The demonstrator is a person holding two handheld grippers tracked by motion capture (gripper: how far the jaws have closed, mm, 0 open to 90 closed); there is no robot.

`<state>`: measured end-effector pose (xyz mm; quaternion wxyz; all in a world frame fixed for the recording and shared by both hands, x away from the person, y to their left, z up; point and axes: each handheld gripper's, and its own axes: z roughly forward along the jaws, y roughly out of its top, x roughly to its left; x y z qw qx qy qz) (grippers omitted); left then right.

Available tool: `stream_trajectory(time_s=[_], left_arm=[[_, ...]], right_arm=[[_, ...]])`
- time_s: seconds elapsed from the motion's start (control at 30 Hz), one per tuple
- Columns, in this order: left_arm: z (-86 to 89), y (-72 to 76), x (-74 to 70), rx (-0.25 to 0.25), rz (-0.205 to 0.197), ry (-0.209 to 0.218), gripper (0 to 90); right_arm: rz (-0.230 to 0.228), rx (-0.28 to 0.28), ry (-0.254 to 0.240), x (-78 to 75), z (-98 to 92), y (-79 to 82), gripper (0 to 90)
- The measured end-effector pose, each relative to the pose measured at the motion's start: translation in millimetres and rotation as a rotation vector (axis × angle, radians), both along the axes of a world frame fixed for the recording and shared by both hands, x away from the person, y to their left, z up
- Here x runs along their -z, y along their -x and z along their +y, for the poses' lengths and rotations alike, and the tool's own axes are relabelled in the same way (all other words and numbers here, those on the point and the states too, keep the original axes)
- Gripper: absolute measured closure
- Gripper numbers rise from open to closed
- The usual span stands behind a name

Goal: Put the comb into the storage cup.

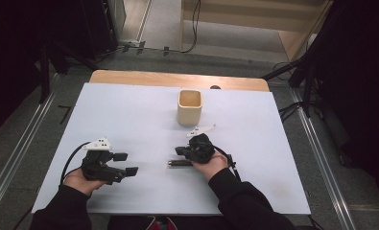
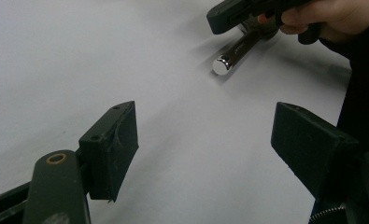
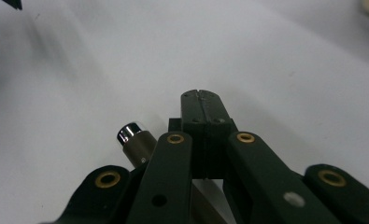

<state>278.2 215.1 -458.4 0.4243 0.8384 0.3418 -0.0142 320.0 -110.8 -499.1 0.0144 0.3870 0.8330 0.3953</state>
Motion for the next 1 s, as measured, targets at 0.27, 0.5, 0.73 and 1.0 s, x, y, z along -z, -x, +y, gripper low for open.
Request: stream_trajectory(time_s=[0.27,0.5,0.73,1.0], left_arm=[[0.4,-0.2,0.1,0.0,-0.001,0.003,23.3],[0.4,0.0,0.0,-0.002,0.0,0.004,23.3],[0.5,-0.3,-0.1,-0.001,0.001,0.004,23.3],[0.4,-0.3,-0.1,-0.003,0.001,0.005,23.3]], right_arm=[[0.026,-0.032,0.025,8.2,8.1,5.6,87.8],[0.035,-0.058,0.035,11.8,13.8,11.7,87.8],[0.046,-0.064,0.034,11.6,12.0,15.9,87.8],[0.057,-0.071,0.034,11.2,8.5,23.7,87.8]])
